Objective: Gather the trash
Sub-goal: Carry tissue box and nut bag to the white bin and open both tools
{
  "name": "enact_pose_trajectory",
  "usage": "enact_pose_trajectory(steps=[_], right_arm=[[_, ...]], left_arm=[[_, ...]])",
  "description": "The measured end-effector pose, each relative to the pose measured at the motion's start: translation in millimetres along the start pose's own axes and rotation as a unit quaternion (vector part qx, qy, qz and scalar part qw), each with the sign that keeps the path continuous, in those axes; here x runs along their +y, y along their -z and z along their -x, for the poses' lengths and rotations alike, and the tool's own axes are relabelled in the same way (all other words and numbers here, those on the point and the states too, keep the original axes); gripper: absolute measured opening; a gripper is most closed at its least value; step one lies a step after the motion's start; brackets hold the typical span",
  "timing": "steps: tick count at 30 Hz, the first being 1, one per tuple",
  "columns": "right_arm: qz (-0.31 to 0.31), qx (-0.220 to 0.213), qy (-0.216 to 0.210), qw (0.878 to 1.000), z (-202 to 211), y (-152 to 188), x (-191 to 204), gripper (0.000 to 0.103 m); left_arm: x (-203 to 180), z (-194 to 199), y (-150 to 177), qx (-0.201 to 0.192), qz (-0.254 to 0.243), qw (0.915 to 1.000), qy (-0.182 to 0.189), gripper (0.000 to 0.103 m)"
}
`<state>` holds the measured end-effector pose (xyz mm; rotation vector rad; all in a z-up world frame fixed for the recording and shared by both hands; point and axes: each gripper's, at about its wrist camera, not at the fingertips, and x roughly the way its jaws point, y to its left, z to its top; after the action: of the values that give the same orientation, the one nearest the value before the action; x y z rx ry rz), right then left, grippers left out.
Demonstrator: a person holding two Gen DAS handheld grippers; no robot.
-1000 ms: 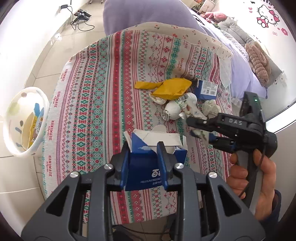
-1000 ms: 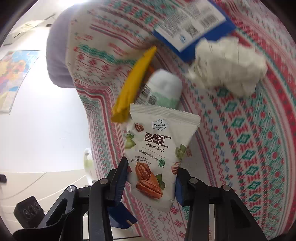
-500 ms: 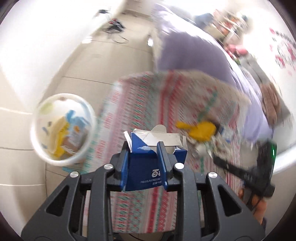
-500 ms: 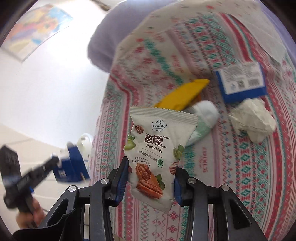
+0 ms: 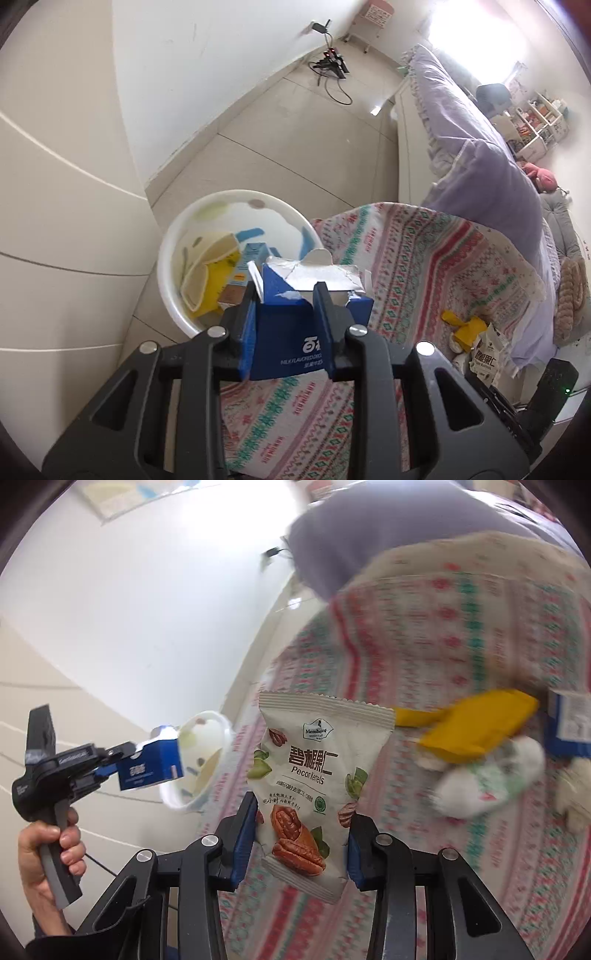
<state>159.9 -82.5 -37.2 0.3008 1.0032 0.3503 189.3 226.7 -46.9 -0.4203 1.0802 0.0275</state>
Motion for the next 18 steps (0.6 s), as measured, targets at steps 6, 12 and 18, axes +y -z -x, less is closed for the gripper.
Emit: enact_pose_trajectory(steps=[6,12,18], right_arm=[[0.049,0.022,-0.008,0.999,-34.3,-2.9,53.5,0.042],[0.078,0.041,-0.019,0.996,-72.4,-8.1,97.2,0.042],[0.111,0.046,-0.025,0.992,-105.9,-16.1,139.1,0.043]], left_arm=[[21.7,-8.9,-8.7,0.001,0.021,0.9993,-0.031,0.031],[41.8,-21.0,-15.9,0.015,0.066,0.9974,-0.025,0.037],[50.6,-7.2,-20.0,0.000,0.102,0.9948,-0.006,0.067]])
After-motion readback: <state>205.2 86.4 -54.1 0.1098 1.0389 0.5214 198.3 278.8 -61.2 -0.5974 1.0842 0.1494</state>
